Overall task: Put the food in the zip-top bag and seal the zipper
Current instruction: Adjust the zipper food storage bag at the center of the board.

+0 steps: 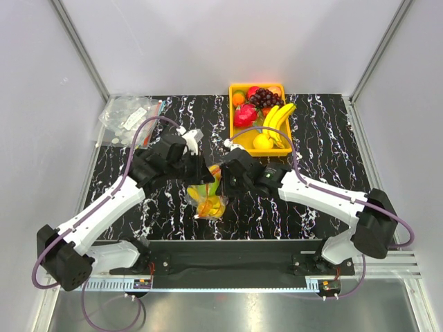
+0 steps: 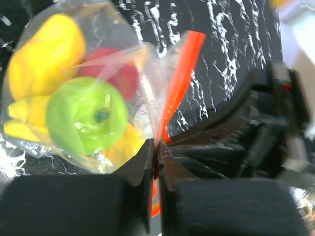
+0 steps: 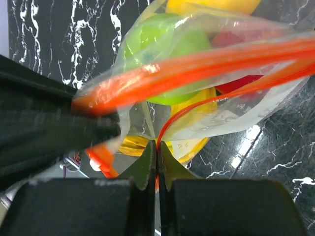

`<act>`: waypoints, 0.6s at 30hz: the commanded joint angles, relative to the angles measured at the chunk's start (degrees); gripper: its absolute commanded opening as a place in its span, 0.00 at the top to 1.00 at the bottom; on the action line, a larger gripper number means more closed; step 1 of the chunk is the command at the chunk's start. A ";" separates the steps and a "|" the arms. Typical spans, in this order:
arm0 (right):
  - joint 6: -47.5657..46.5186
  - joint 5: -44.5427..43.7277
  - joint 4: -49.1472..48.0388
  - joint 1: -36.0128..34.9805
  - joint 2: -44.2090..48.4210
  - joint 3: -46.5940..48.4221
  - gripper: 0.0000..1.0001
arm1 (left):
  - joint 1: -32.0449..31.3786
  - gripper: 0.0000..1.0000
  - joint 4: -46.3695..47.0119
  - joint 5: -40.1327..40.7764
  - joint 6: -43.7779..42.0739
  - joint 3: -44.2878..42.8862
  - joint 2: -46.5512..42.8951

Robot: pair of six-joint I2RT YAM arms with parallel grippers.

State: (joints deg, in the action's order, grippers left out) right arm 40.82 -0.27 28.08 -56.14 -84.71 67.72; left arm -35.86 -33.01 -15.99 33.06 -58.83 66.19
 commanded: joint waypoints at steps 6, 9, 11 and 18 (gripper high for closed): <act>2.42 -3.67 -2.86 -0.11 4.29 -1.72 1.00 | -0.79 0.31 -5.20 0.86 -7.12 -6.56 -4.48; 3.38 -4.91 -2.59 1.90 5.16 -3.12 1.00 | -0.79 0.17 -8.28 2.88 -9.75 -4.90 -8.44; 3.83 -4.65 -3.20 4.88 6.13 -4.70 1.00 | -0.79 0.13 -8.91 2.63 -11.60 -3.23 -11.33; 3.57 -1.39 -4.18 11.13 8.24 -5.59 1.00 | -3.07 0.01 5.37 -2.64 -17.94 11.35 -21.71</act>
State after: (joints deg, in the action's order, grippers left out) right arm 44.10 -2.09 26.20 -45.95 -79.00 60.77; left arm -37.43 -36.80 -15.92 19.03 -52.77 47.22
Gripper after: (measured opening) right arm 0.012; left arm 0.983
